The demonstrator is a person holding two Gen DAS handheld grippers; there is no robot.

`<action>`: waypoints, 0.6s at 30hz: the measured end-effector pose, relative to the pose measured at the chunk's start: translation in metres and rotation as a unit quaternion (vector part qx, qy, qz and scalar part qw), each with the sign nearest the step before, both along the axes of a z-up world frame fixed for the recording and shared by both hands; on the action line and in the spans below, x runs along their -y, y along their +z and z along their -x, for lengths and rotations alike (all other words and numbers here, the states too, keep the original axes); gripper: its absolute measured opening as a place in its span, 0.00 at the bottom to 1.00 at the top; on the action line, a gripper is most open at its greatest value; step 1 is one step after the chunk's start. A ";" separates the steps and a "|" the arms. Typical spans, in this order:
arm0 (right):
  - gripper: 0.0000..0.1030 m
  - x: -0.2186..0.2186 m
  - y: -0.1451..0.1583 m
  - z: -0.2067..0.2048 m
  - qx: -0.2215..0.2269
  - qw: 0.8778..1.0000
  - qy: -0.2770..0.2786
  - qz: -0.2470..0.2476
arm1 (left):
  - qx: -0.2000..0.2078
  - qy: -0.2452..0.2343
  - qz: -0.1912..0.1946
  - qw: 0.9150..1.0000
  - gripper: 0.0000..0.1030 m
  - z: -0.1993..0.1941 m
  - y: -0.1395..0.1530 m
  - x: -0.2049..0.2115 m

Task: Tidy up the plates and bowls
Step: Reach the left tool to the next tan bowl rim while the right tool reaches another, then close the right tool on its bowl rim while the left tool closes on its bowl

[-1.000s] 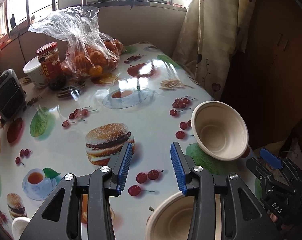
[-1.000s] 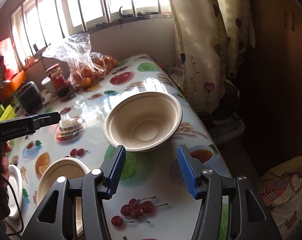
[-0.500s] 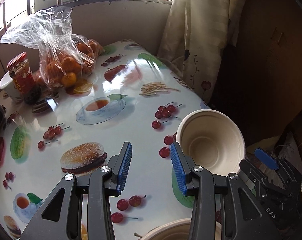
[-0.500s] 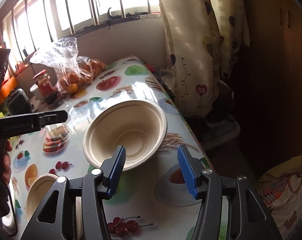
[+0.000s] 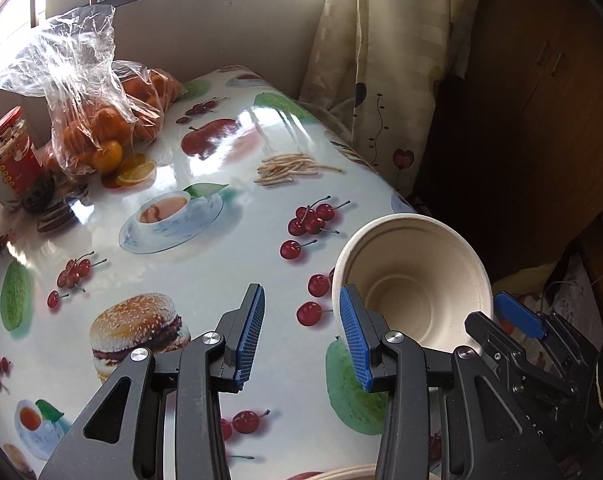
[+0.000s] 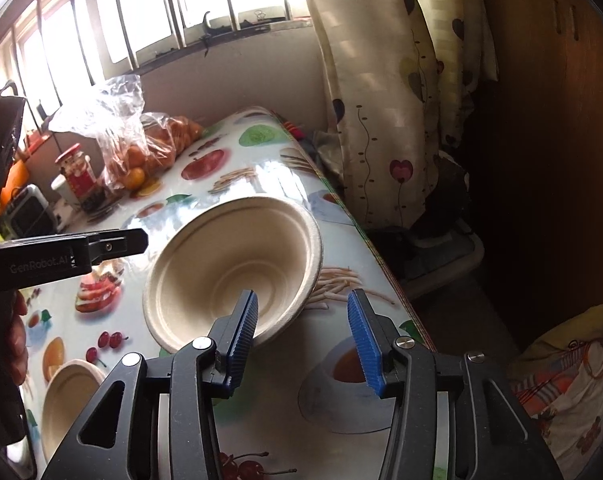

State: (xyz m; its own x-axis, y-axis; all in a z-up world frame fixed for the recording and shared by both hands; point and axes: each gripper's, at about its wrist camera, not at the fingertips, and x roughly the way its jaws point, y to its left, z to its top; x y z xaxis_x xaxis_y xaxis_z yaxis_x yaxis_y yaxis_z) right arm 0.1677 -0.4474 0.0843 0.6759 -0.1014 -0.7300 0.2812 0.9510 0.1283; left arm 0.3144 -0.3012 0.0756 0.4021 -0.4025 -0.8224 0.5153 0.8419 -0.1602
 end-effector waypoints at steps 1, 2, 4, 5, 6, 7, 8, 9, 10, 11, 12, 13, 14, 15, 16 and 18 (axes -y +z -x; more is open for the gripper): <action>0.41 0.000 -0.001 -0.001 0.000 1.000 -0.001 -0.001 | -0.004 0.000 0.000 1.000 0.36 -0.001 -0.002 0.001; 0.40 0.000 -0.001 -0.002 0.000 1.000 -0.001 -0.003 | -0.010 0.000 0.002 1.000 0.35 -0.002 -0.003 0.002; 0.38 0.000 -0.002 -0.003 -0.001 1.000 -0.001 -0.004 | -0.018 -0.001 0.003 1.000 0.33 -0.003 -0.006 0.003; 0.38 0.000 -0.001 -0.003 -0.001 1.000 0.000 -0.004 | -0.019 -0.001 0.002 1.000 0.33 -0.004 -0.007 0.004; 0.37 0.000 -0.001 -0.003 -0.001 1.000 -0.001 -0.003 | -0.019 -0.003 0.001 1.000 0.32 -0.004 -0.008 0.005; 0.36 0.000 -0.001 -0.003 -0.001 1.000 -0.001 -0.003 | -0.020 -0.003 0.001 1.000 0.30 -0.004 -0.009 0.005; 0.36 0.000 -0.002 -0.003 -0.001 1.000 -0.001 -0.004 | -0.020 -0.003 0.001 1.000 0.29 -0.004 -0.009 0.006; 0.35 0.000 -0.002 -0.003 0.000 1.000 -0.001 -0.004 | -0.020 -0.001 0.001 1.000 0.28 -0.005 -0.009 0.006; 0.35 0.000 -0.002 -0.004 0.000 1.000 0.000 -0.004 | -0.021 0.002 0.003 1.000 0.27 -0.006 -0.009 0.006; 0.35 0.000 -0.002 -0.004 0.000 1.000 -0.001 -0.004 | -0.022 0.001 0.004 1.000 0.26 -0.006 -0.010 0.006; 0.35 0.000 -0.003 -0.004 0.000 1.000 0.000 -0.005 | -0.022 0.001 0.004 1.000 0.24 -0.006 -0.010 0.006; 0.32 -0.001 -0.003 -0.005 0.001 1.000 0.000 -0.005 | -0.022 0.002 0.005 1.000 0.23 -0.006 -0.010 0.006; 0.31 -0.001 -0.003 -0.006 0.001 1.000 0.001 -0.006 | -0.022 0.002 0.006 1.000 0.23 -0.006 -0.009 0.006; 0.30 -0.002 -0.004 -0.007 0.001 1.000 0.002 -0.007 | -0.022 0.001 0.006 1.000 0.23 -0.006 -0.009 0.006; 0.29 -0.003 -0.005 -0.008 0.001 1.000 0.003 -0.007 | -0.022 0.001 0.007 1.000 0.22 -0.006 -0.009 0.006; 0.29 -0.004 -0.005 -0.009 0.001 1.000 0.003 -0.009 | -0.024 -0.001 0.009 1.000 0.19 -0.006 -0.010 0.007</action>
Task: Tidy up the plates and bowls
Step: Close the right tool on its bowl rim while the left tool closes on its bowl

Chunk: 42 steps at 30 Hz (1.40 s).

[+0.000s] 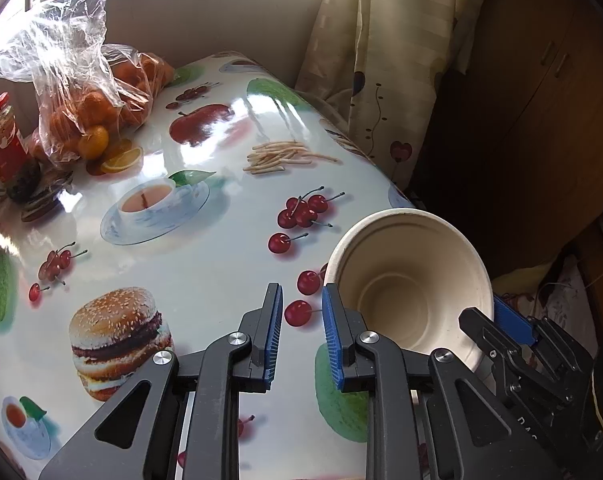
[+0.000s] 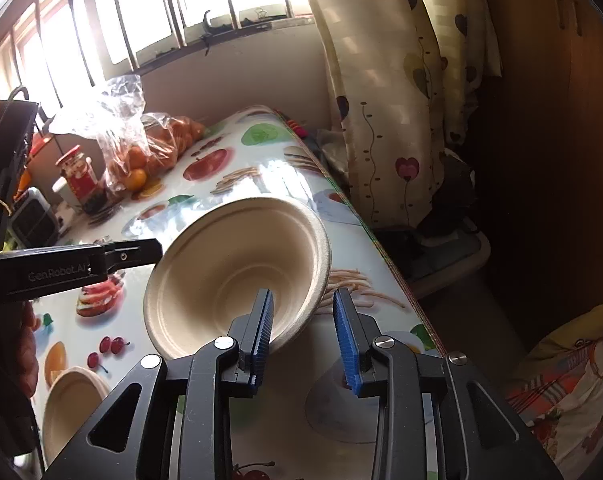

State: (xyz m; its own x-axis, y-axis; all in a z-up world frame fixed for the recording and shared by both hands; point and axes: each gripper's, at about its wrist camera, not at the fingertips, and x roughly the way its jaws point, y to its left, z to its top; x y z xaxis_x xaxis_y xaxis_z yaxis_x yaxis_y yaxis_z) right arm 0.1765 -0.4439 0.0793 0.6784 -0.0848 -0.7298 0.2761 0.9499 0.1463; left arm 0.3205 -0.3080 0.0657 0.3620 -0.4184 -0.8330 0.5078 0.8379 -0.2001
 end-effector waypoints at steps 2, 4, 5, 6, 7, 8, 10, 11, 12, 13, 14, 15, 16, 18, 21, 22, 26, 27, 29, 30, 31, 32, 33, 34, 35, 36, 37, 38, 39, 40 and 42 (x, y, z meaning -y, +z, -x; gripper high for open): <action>0.27 0.000 0.000 0.000 0.001 1.000 0.001 -0.003 | -0.003 -0.001 0.004 1.000 0.19 0.000 0.000 0.000; 0.26 -0.001 0.000 0.000 0.001 1.000 0.001 -0.004 | -0.003 -0.002 0.006 1.000 0.19 0.000 0.000 0.001; 0.26 -0.001 0.000 0.001 0.001 1.000 0.001 -0.004 | -0.004 -0.002 0.008 1.000 0.18 0.000 0.001 0.001; 0.26 0.000 0.000 0.001 0.001 1.000 0.000 -0.004 | -0.005 -0.003 0.010 1.000 0.17 0.000 0.001 0.001; 0.25 0.000 0.000 0.001 0.001 1.000 0.001 -0.005 | -0.006 -0.004 0.011 1.000 0.14 0.000 0.001 0.001; 0.25 0.000 0.000 0.001 0.001 1.000 0.001 -0.004 | -0.007 -0.004 0.012 1.000 0.13 0.000 0.000 0.001; 0.25 0.000 0.000 0.001 0.001 1.000 0.001 -0.004 | -0.007 -0.003 0.013 1.000 0.11 0.000 0.000 0.002; 0.25 -0.001 0.000 0.001 0.001 1.000 0.002 -0.005 | -0.010 -0.002 0.015 1.000 0.09 -0.001 0.000 0.002; 0.24 -0.001 0.001 0.001 0.001 1.000 0.003 -0.005 | -0.011 -0.001 0.017 1.000 0.08 -0.001 -0.001 0.002; 0.24 -0.002 0.001 0.001 0.001 1.000 0.003 -0.005 | -0.010 0.000 0.017 1.000 0.08 -0.001 -0.001 0.002; 0.24 -0.003 0.001 0.000 0.002 1.000 0.004 -0.005 | -0.009 0.000 0.016 1.000 0.07 0.000 -0.001 0.002; 0.23 -0.003 0.001 0.000 0.002 1.000 0.004 -0.005 | -0.009 0.000 0.016 1.000 0.07 0.000 -0.001 0.003; 0.23 -0.003 0.001 0.000 0.002 1.000 0.005 -0.006 | -0.010 0.000 0.016 1.000 0.06 0.000 -0.001 0.003; 0.23 -0.003 0.001 0.000 0.002 1.000 0.004 -0.006 | -0.009 0.000 0.016 1.000 0.05 0.000 0.000 0.004; 0.23 -0.003 0.001 0.000 0.001 1.000 0.005 -0.007 | -0.012 -0.002 0.021 1.000 0.05 0.000 0.000 0.003; 0.23 -0.003 0.001 0.000 0.002 1.000 0.004 -0.006 | -0.016 -0.002 0.024 1.000 0.05 0.000 0.000 0.003; 0.23 -0.004 0.000 0.000 0.002 1.000 0.005 -0.010 | -0.021 -0.004 0.025 0.999 0.05 0.000 -0.002 0.003; 0.23 -0.004 -0.001 0.000 0.002 1.000 0.005 -0.010 | -0.021 -0.004 0.025 0.999 0.05 0.000 -0.002 0.003; 0.23 -0.004 -0.001 0.000 0.002 1.000 0.005 -0.011 | -0.022 -0.003 0.025 0.999 0.05 0.000 -0.002 0.003; 0.23 -0.004 -0.001 0.000 0.002 1.000 0.005 -0.011 | -0.021 -0.003 0.024 0.999 0.05 0.000 -0.003 0.003; 0.23 -0.004 -0.001 0.000 0.002 1.000 0.005 -0.011 | -0.022 -0.002 0.024 0.999 0.05 0.000 -0.003 0.003; 0.23 -0.004 -0.001 0.000 0.002 1.000 0.005 -0.011 | -0.023 -0.001 0.025 0.999 0.05 0.000 -0.003 0.003; 0.22 -0.004 -0.001 0.000 0.001 1.000 0.005 -0.011 | -0.023 -0.002 0.027 0.999 0.05 0.000 -0.002 0.003; 0.22 -0.004 -0.002 0.000 0.001 1.000 0.005 -0.012 | -0.022 -0.003 0.028 0.999 0.05 0.001 -0.001 0.002; 0.22 -0.005 -0.002 0.000 -0.001 1.000 0.005 -0.012 | -0.021 -0.003 0.029 0.999 0.05 0.001 0.000 0.002; 0.22 -0.004 -0.002 0.000 -0.001 1.000 0.003 -0.012 | -0.020 -0.004 0.029 0.999 0.05 0.002 0.001 0.003; 0.22 -0.004 -0.002 0.000 -0.001 1.000 0.003 -0.013 | -0.020 -0.004 0.029 0.999 0.05 0.002 0.001 0.003; 0.22 -0.004 -0.003 0.000 -0.001 1.000 0.004 -0.013 | -0.021 -0.003 0.028 0.999 0.05 0.002 0.001 0.002; 0.22 -0.004 -0.002 0.000 -0.001 1.000 0.004 -0.013 | -0.021 -0.003 0.027 0.999 0.05 0.003 0.001 0.002; 0.22 -0.004 -0.002 0.000 -0.001 1.000 0.004 -0.013 | -0.021 -0.003 0.027 0.999 0.05 0.003 0.001 0.002; 0.22 -0.004 -0.002 0.000 0.000 1.000 0.004 -0.013 | -0.023 -0.003 0.029 0.999 0.05 0.004 0.001 0.001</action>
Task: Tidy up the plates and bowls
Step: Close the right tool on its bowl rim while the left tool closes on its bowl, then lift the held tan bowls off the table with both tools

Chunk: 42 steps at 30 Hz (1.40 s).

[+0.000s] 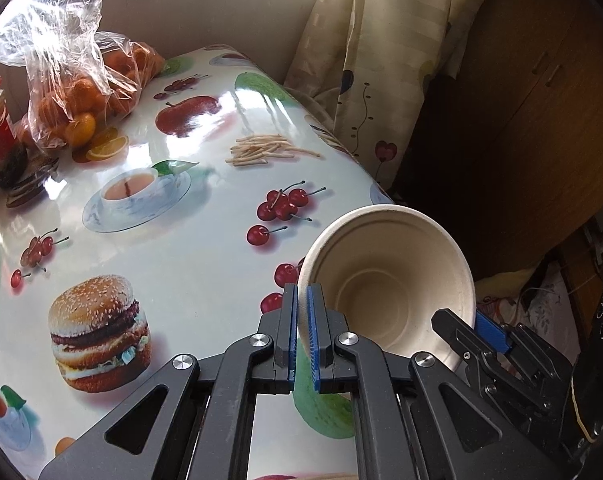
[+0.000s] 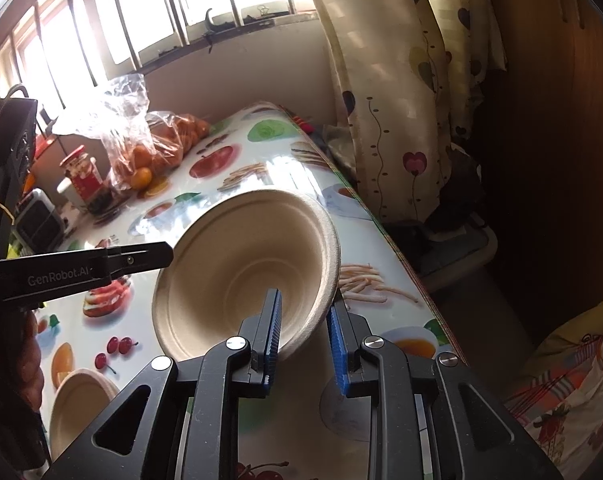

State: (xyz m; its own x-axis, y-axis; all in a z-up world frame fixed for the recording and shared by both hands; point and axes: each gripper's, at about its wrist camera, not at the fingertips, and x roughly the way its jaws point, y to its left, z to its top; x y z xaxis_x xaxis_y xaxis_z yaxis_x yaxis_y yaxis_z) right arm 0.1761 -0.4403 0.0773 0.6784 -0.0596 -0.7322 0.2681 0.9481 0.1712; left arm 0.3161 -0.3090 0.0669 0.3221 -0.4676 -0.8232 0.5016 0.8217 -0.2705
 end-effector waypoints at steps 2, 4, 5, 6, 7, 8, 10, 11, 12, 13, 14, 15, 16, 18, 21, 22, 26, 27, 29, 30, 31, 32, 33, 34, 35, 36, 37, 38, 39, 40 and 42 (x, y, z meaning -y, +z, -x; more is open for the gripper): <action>0.22 0.000 0.001 0.000 0.000 1.000 0.000 -0.001 | -0.001 0.001 0.000 1.000 0.05 0.001 0.001 -0.001; 0.22 0.000 0.002 0.001 0.000 1.000 0.000 0.000 | 0.001 0.001 0.000 1.000 0.05 0.002 0.002 -0.001; 0.22 0.000 0.002 0.001 0.001 1.000 0.000 0.000 | 0.001 0.001 0.001 1.000 0.05 0.003 0.003 -0.002; 0.22 0.000 0.002 0.001 0.001 1.000 0.000 0.000 | 0.001 0.001 0.002 1.000 0.05 0.003 0.003 -0.002; 0.22 0.000 0.002 0.001 0.001 1.000 0.000 -0.001 | 0.001 0.002 0.003 1.000 0.05 0.004 0.004 -0.003; 0.22 0.000 0.002 0.001 0.001 1.000 0.000 0.000 | 0.003 0.003 0.004 1.000 0.05 0.004 0.005 -0.003; 0.22 0.000 0.002 0.001 0.000 1.000 0.000 -0.001 | 0.005 0.002 0.005 1.000 0.05 0.006 0.007 -0.004; 0.22 0.000 0.002 0.001 0.000 1.000 0.000 -0.001 | 0.005 0.002 0.006 1.000 0.05 0.006 0.008 -0.004; 0.22 0.000 0.003 0.002 0.001 1.000 0.000 -0.001 | 0.005 0.002 0.006 1.000 0.05 0.007 0.009 -0.005; 0.22 0.000 0.002 0.001 0.001 1.000 0.001 -0.001 | 0.004 0.002 0.007 1.000 0.05 0.008 0.010 -0.005; 0.22 0.001 0.003 0.001 0.002 1.000 0.000 0.000 | 0.006 0.002 0.008 1.000 0.05 0.010 0.011 -0.006; 0.22 0.001 0.004 0.002 0.003 1.000 0.000 0.000 | 0.008 0.001 0.008 1.000 0.05 0.011 0.012 -0.007; 0.22 0.000 0.005 0.003 0.004 1.000 0.001 -0.001 | 0.009 0.001 0.009 1.000 0.05 0.012 0.014 -0.007; 0.22 -0.001 0.009 0.006 0.007 1.000 0.002 0.000 | 0.011 0.001 0.011 1.000 0.05 0.015 0.016 -0.009; 0.22 -0.004 0.013 0.010 0.011 1.000 0.006 0.000 | 0.016 0.003 0.014 1.000 0.05 0.018 0.021 -0.014; 0.22 -0.005 0.015 0.011 0.013 1.000 0.007 0.000 | 0.017 0.004 0.015 1.000 0.05 0.019 0.022 -0.015; 0.22 -0.010 0.020 0.017 0.019 1.000 0.011 0.000 | 0.023 0.006 0.020 1.000 0.05 0.026 0.029 -0.022; 0.22 -0.012 0.022 0.018 0.021 1.000 0.012 0.000 | 0.026 0.006 0.021 0.999 0.05 0.028 0.031 -0.024; 0.22 -0.015 0.026 0.021 0.025 1.000 0.016 0.002 | 0.029 0.008 0.023 0.999 0.05 0.031 0.035 -0.028; 0.22 -0.017 0.028 0.022 0.026 0.999 0.017 0.004 | 0.030 0.009 0.024 0.999 0.05 0.033 0.036 -0.030; 0.22 -0.019 0.029 0.024 0.028 0.999 0.019 0.005 | 0.031 0.010 0.026 0.999 0.05 0.035 0.038 -0.032; 0.22 -0.020 0.031 0.025 0.029 0.999 0.019 0.005 | 0.033 0.011 0.027 0.999 0.05 0.036 0.039 -0.033; 0.22 -0.022 0.032 0.026 0.031 0.999 0.020 0.006 | 0.035 0.011 0.027 0.999 0.05 0.038 0.041 -0.035; 0.22 -0.024 0.034 0.028 0.032 0.999 0.021 0.007 | 0.036 0.013 0.029 0.999 0.05 0.040 0.042 -0.037; 0.22 -0.025 0.035 0.030 0.034 0.999 0.022 0.007 | 0.038 0.013 0.030 0.999 0.05 0.041 0.044 -0.038; 0.22 -0.027 0.036 0.031 0.035 0.999 0.024 0.007 | 0.039 0.014 0.030 0.999 0.05 0.044 0.045 -0.040; 0.22 -0.028 0.037 0.033 0.037 0.999 0.025 0.008 | 0.040 0.015 0.031 0.999 0.05 0.045 0.046 -0.042; 0.22 -0.030 0.039 0.034 0.038 0.999 0.026 0.009 | 0.042 0.016 0.031 0.999 0.05 0.047 0.047 -0.044; 0.22 -0.032 0.040 0.035 0.039 0.999 0.028 0.009 | 0.043 0.017 0.031 0.998 0.05 0.048 0.048 -0.046; 0.22 -0.034 0.041 0.036 0.040 0.999 0.029 0.010 | 0.043 0.019 0.033 0.998 0.05 0.049 0.049 -0.048; 0.22 -0.038 0.043 0.038 0.043 0.999 0.032 0.011 | 0.047 0.019 0.032 0.998 0.05 0.053 0.051 -0.051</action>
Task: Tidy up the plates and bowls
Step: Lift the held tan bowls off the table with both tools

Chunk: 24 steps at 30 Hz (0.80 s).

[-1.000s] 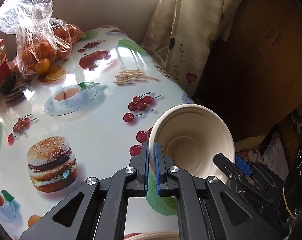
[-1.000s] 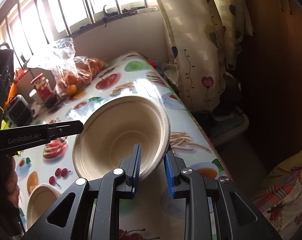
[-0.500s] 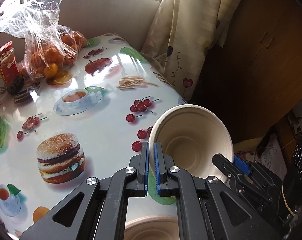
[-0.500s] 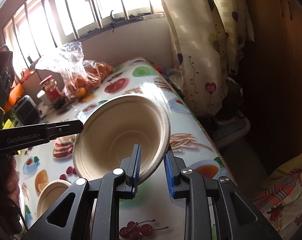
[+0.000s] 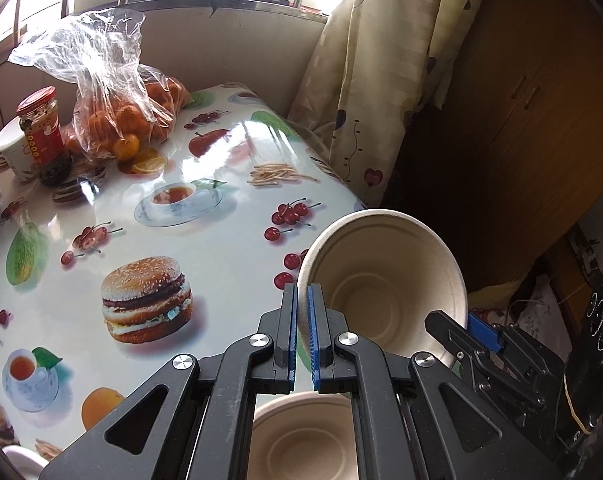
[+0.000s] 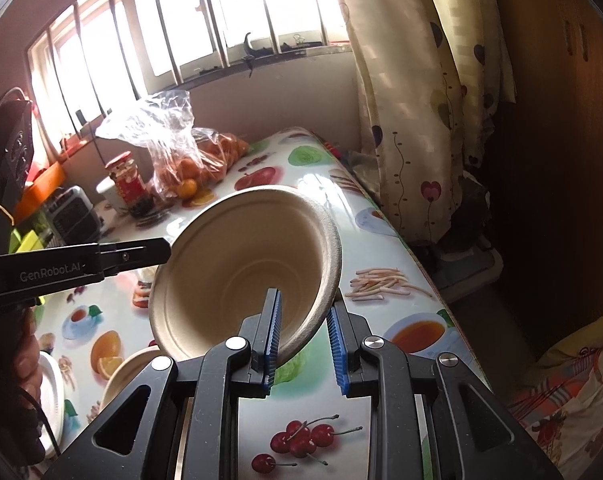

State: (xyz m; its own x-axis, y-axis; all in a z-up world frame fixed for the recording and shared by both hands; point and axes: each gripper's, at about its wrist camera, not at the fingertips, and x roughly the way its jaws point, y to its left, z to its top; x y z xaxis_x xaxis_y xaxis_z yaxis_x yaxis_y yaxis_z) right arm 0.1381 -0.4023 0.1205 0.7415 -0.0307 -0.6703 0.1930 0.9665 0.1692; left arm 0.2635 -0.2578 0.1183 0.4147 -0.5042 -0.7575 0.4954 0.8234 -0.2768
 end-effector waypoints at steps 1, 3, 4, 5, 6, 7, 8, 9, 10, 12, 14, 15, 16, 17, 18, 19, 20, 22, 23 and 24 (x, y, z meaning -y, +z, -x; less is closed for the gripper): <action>0.22 -0.002 0.001 0.001 0.001 1.000 0.001 0.000 | 0.001 0.001 0.001 1.000 0.05 0.002 0.001 -0.002; 0.22 -0.006 0.003 0.004 0.004 1.000 0.003 0.002 | 0.004 0.002 0.001 1.000 0.05 0.005 0.003 -0.005; 0.22 -0.007 0.004 0.005 0.005 1.000 0.004 0.002 | 0.005 0.003 0.003 1.000 0.05 0.006 0.004 -0.007; 0.22 -0.009 0.005 0.006 0.006 1.000 0.005 0.003 | 0.005 0.004 0.003 1.000 0.05 0.008 0.004 -0.010; 0.22 -0.011 0.006 0.007 0.007 1.000 0.006 0.003 | 0.006 0.005 0.004 1.000 0.05 0.009 0.004 -0.011; 0.22 -0.012 0.007 0.008 0.008 1.000 0.008 0.003 | 0.007 0.006 0.005 1.000 0.05 0.010 0.005 -0.013; 0.22 -0.014 0.008 0.009 0.009 1.000 0.009 0.004 | 0.007 0.007 0.005 1.000 0.05 0.010 0.005 -0.015; 0.22 -0.015 0.008 0.010 0.010 1.000 0.009 0.004 | 0.007 0.008 0.006 1.000 0.05 0.012 0.005 -0.016; 0.22 -0.016 0.009 0.011 0.010 1.000 0.010 0.004 | 0.008 0.008 0.006 1.000 0.05 0.013 0.006 -0.018; 0.22 -0.019 0.009 0.013 0.012 1.000 0.012 0.005 | 0.009 0.009 0.007 1.000 0.05 0.016 0.006 -0.021; 0.22 -0.021 0.010 0.015 0.013 1.000 0.014 0.005 | 0.010 0.012 0.009 1.000 0.05 0.018 0.006 -0.024; 0.22 -0.023 0.011 0.016 0.013 1.000 0.014 0.005 | 0.010 0.013 0.010 1.000 0.05 0.020 0.007 -0.025; 0.22 -0.024 0.011 0.017 0.014 1.000 0.016 0.005 | 0.011 0.014 0.011 1.000 0.05 0.021 0.007 -0.027; 0.22 -0.025 0.011 0.018 0.015 1.000 0.017 0.005 | 0.010 0.015 0.012 1.000 0.05 0.022 0.007 -0.029; 0.22 -0.027 0.012 0.019 0.015 1.000 0.018 0.006 | 0.011 0.016 0.013 1.000 0.05 0.023 0.007 -0.031; 0.22 -0.028 0.012 0.020 0.015 1.000 0.019 0.005 | 0.011 0.017 0.013 1.000 0.05 0.025 0.007 -0.032; 0.22 -0.030 0.012 0.021 0.016 1.000 0.021 0.004 | 0.010 0.018 0.014 1.000 0.05 0.026 0.007 -0.034; 0.22 -0.033 0.012 0.024 0.016 1.000 0.022 0.004 | 0.010 0.020 0.015 1.000 0.05 0.028 0.007 -0.037; 0.22 -0.034 0.012 0.024 0.017 1.000 0.023 0.002 | 0.009 0.020 0.015 1.000 0.05 0.029 0.006 -0.039; 0.22 -0.035 0.011 0.026 0.017 1.000 0.025 0.001 | 0.009 0.020 0.016 1.000 0.05 0.030 0.006 -0.040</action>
State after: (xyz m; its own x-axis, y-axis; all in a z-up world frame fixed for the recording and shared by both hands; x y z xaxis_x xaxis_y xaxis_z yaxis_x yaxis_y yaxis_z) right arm 0.1125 -0.3674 0.1320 0.7645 0.0051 -0.6446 0.1393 0.9750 0.1729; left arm 0.2331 -0.2178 0.1246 0.4483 -0.5115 -0.7331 0.4675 0.8332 -0.2954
